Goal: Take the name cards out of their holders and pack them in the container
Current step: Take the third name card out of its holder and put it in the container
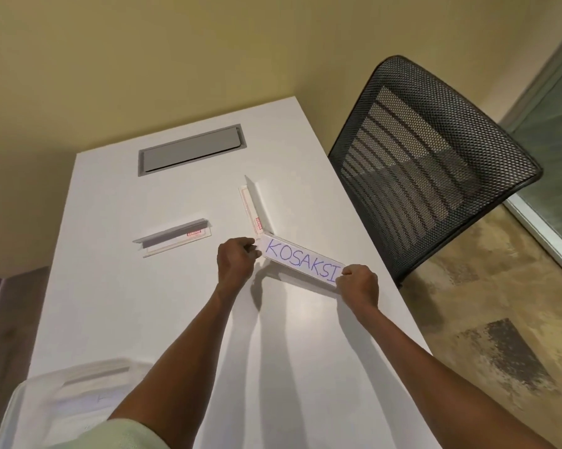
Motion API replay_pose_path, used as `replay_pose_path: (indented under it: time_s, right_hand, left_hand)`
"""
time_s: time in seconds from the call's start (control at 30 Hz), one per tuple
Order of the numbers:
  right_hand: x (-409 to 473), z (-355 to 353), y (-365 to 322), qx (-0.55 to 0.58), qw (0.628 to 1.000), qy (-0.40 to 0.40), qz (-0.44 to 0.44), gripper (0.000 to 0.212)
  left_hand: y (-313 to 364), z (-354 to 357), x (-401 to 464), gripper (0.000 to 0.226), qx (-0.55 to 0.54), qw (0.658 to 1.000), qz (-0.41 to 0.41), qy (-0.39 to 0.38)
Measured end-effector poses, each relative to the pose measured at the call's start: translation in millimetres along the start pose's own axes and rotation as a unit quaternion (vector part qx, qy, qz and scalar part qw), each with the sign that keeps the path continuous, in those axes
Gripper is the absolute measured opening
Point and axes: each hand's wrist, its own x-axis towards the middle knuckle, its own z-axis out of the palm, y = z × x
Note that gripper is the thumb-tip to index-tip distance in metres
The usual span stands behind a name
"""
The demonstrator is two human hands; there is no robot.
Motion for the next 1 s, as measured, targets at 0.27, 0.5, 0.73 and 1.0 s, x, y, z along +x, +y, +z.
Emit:
replay_pose_path:
  time_s: [0.27,0.5,0.73,1.0]
  right_hand:
    - [8,6,16,-0.086,0.985,0.045,-0.142,0.018]
    - [20,18,29,-0.111,0.973,0.074,-0.188,0.018]
    - [24,24,40,-0.118,0.971,0.075,-0.194,0.018]
    - [21,23,45,-0.118,0.974,0.069,-0.181,0.015]
  left_hand:
    - [-38,20,-26,0.004,0.018,0.998,-0.053,0.006]
    - [-48,36,-44,0.024,0.067,0.997,-0.023,0.031]
    - [-57,44,-55,0.025,0.071,0.997,-0.026,0.015]
    - [-63,45,-58,0.032,0.117,0.993,0.027,-0.01]
